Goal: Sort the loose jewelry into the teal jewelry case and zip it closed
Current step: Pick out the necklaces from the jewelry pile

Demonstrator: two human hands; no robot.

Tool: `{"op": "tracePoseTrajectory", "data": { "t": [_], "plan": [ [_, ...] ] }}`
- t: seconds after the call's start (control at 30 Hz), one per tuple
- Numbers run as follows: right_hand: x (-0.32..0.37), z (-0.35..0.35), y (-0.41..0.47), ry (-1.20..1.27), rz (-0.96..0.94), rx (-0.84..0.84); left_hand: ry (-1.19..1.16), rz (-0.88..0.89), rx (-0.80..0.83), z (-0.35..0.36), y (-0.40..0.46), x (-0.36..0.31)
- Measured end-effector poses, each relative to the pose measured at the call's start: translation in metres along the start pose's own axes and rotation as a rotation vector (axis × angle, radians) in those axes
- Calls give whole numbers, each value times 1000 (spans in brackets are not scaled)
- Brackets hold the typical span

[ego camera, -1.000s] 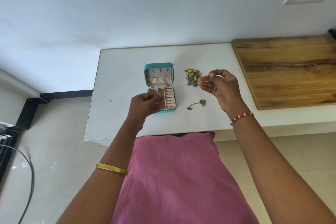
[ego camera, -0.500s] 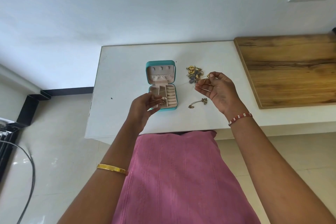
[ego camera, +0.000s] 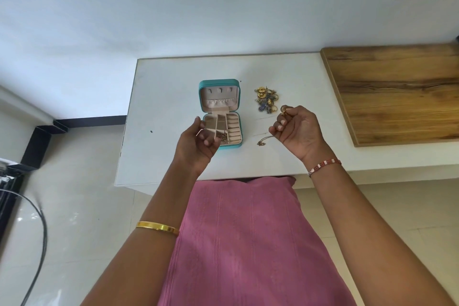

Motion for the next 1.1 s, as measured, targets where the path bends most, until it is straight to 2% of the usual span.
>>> {"op": "tracePoseTrajectory", "data": {
  "t": [0.1,0.3,0.37,0.43,0.53,0.7,0.87,0.97,1.1],
  "plan": [
    [1,-5,1,-180,-25,-35,198,38,-8,0,2,-2],
    [7,-4,-2,-833,-133,65,581,144,59,3,1,-7],
    [9,0,-1,-1102,-179,59,727,189,67,5,1,-6],
    [9,4,1,-1265,-232,19,903,245,73,8,2,-4],
    [12,-3,4,-1254,-260,-52,1135,308,75,11,4,1],
    [16,-31,4,-974,-177,-161,1324,347,91,5,12,6],
    [15,-41,3,-818,-122,-159,1714,258,254,10,16,30],
    [14,-44,3,-773,-114,-138,1766,197,260,10,19,41],
    [9,-58,7,-809,-116,-178,1677,238,202,12,24,49]
  ]
}}
Point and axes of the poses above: each hand's wrist, its own y-axis towards the middle knuckle, its own z-axis out of the palm, x = y × z, the point moved 4 cm from there along y, towards the middle knuckle, and after that the axes turned 10 degrees about -y, right-handed, at the moved point
